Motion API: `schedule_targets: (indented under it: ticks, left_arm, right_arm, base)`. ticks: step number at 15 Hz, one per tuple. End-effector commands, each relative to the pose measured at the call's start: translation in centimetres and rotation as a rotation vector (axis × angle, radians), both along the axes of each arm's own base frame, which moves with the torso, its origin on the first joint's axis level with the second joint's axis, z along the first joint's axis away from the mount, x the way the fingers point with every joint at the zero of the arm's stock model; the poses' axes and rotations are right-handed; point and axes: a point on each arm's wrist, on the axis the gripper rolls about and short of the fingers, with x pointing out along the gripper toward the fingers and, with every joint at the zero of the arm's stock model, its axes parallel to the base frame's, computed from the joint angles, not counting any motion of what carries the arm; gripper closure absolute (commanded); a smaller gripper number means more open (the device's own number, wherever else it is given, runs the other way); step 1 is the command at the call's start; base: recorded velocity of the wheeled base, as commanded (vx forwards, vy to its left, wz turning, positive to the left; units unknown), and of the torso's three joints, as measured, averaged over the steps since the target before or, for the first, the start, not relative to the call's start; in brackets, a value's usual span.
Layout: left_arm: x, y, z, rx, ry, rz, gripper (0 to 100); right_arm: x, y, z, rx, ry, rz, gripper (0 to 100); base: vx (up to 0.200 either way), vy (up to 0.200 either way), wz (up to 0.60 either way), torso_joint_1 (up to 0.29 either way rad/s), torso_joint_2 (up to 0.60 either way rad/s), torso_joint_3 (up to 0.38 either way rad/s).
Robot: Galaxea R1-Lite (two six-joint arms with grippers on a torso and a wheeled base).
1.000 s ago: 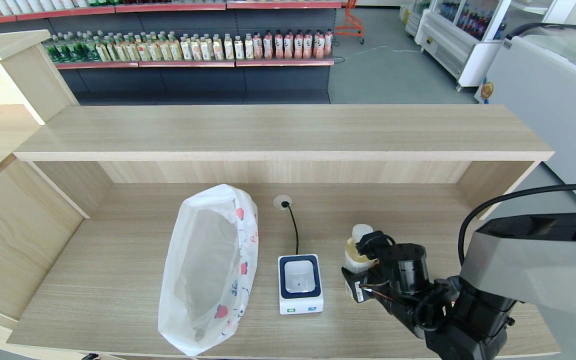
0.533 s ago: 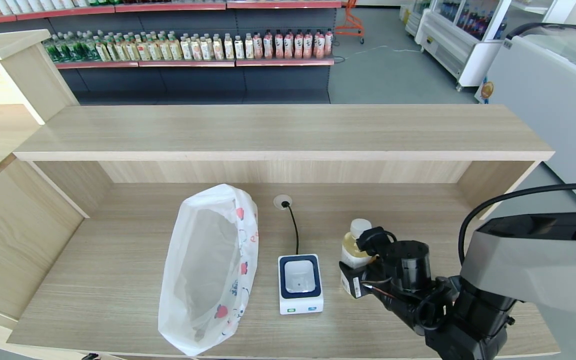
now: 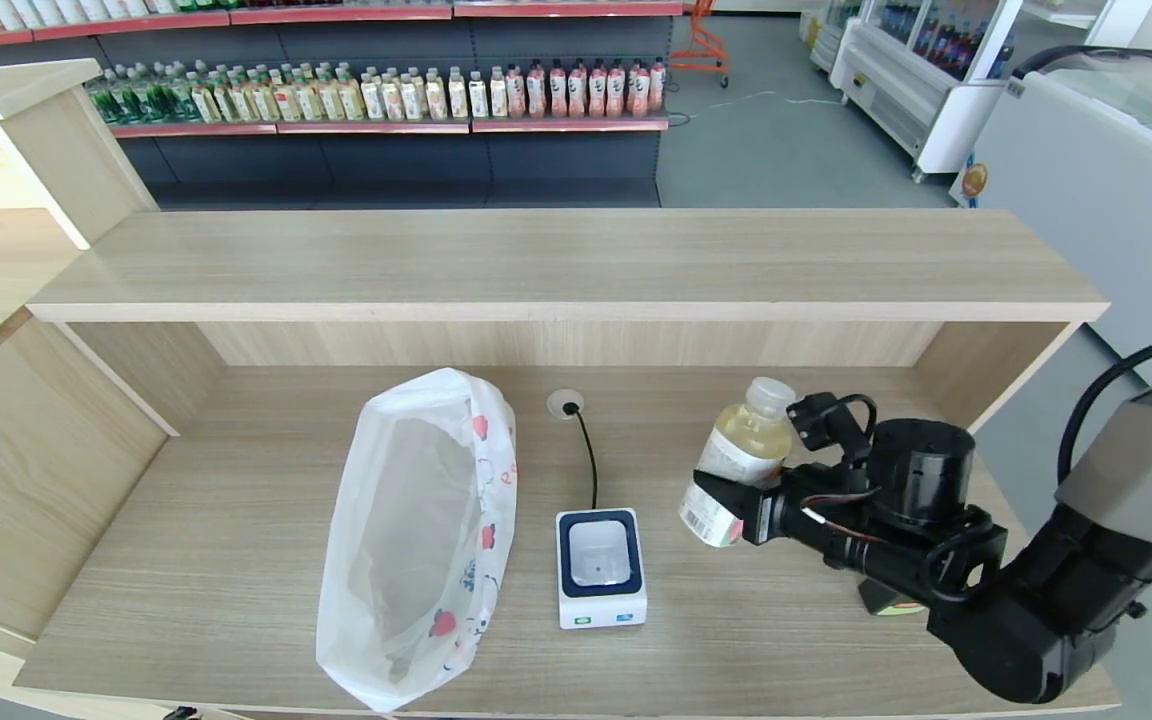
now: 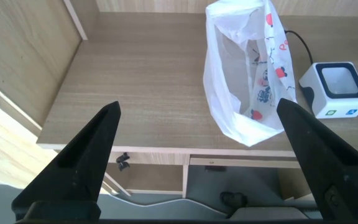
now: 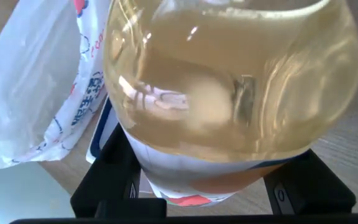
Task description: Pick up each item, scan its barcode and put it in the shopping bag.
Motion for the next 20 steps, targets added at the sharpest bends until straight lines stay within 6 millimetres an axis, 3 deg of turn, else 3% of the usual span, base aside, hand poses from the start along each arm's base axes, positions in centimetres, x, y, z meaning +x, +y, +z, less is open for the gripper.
schedule_targets:
  ticks: [1, 4, 8, 15, 20]
  left_arm:
    - [0.0, 0.0, 0.0, 0.000, 0.000, 0.000, 0]
    - [0.0, 0.0, 0.0, 0.000, 0.000, 0.000, 0]
    - [0.0, 0.0, 0.0, 0.000, 0.000, 0.000, 0]
    - [0.0, 0.0, 0.0, 0.000, 0.000, 0.000, 0]
    - [0.0, 0.0, 0.0, 0.000, 0.000, 0.000, 0]
  right_arm:
    - [-1.3, -3.1, 3.3, 0.060, -0.066, 0.102, 100]
    - [-3.7, -4.5, 4.1, 0.083, -0.097, 0.350, 100]
    - [-5.6, -3.7, 5.4, 0.103, -0.130, 0.541, 100]
    - [-8.8, -1.8, 7.1, 0.118, -0.146, 0.673, 100]
    - [-9.9, -1.8, 7.5, 0.124, -0.160, 0.748, 100]
  base:
    - [0.000, 0.000, 0.00, 0.000, 0.00, 0.000]
    - [0.000, 0.000, 0.00, 0.000, 0.00, 0.000]
    - [0.000, 0.000, 0.00, 0.000, 0.00, 0.000]
    - [0.000, 0.000, 0.00, 0.000, 0.00, 0.000]
    - [0.000, 0.000, 0.00, 0.000, 0.00, 0.000]
